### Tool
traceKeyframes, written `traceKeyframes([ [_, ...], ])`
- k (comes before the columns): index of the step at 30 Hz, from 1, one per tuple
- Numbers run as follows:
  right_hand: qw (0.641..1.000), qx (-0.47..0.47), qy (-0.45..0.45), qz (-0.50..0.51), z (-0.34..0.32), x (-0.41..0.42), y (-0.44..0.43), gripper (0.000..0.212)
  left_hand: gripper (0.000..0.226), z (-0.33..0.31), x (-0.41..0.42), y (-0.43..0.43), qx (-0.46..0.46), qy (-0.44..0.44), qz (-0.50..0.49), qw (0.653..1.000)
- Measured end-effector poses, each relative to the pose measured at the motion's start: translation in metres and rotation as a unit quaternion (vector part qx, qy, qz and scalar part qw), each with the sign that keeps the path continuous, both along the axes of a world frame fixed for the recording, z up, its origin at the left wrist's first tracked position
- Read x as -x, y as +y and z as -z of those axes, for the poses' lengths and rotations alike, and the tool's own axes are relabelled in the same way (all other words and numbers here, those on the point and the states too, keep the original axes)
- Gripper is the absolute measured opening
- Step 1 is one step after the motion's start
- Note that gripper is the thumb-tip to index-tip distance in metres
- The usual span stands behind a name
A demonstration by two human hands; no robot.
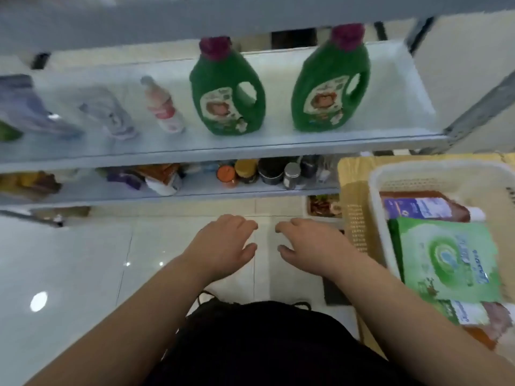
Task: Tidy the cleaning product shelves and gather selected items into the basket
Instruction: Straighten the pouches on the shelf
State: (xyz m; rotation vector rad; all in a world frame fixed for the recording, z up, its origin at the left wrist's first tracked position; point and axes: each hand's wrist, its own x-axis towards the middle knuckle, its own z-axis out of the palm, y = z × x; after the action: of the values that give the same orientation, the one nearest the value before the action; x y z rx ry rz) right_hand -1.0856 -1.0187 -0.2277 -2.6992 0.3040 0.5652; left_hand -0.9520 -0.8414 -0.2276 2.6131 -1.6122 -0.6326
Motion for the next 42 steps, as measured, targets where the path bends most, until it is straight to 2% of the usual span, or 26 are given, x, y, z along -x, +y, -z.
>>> traceKeyframes([
  [4, 0.984, -0.001, 0.075, -0.162, 0.001, -0.065, 0.073, 0.050, 0.046, -0.001, -0.026, 0.098, 0.022, 0.017, -0.135, 0.990],
  [15, 0.902, 0.056, 0.098, -0.417, 0.009, -0.235, 0.341, 0.052, 0.043, 0.013, -0.076, 0.381, 0.047, 0.004, -0.388, 0.920],
  [17, 0.892, 0.057, 0.098, -0.437, 0.008, -0.263, 0.384, 0.052, 0.043, 0.018, -0.082, 0.420, 0.047, 0.014, -0.425, 0.904],
  [25, 0.867, 0.067, 0.127, -0.478, 0.006, -0.358, 0.464, 0.052, 0.042, 0.035, -0.141, 0.490, 0.074, 0.046, -0.512, 0.855],
  [30, 0.860, 0.058, 0.136, -0.489, 0.019, -0.439, 0.501, 0.053, 0.040, 0.043, -0.210, 0.521, 0.038, 0.063, -0.503, 0.861],
  [36, 0.870, 0.028, 0.108, -0.481, 0.024, -0.554, 0.538, 0.053, 0.040, 0.024, -0.324, 0.561, -0.002, 0.046, -0.498, 0.866],
  [42, 0.876, 0.040, 0.100, -0.470, 0.022, -0.647, 0.573, 0.052, 0.040, 0.012, -0.426, 0.587, 0.011, 0.033, -0.503, 0.864],
])
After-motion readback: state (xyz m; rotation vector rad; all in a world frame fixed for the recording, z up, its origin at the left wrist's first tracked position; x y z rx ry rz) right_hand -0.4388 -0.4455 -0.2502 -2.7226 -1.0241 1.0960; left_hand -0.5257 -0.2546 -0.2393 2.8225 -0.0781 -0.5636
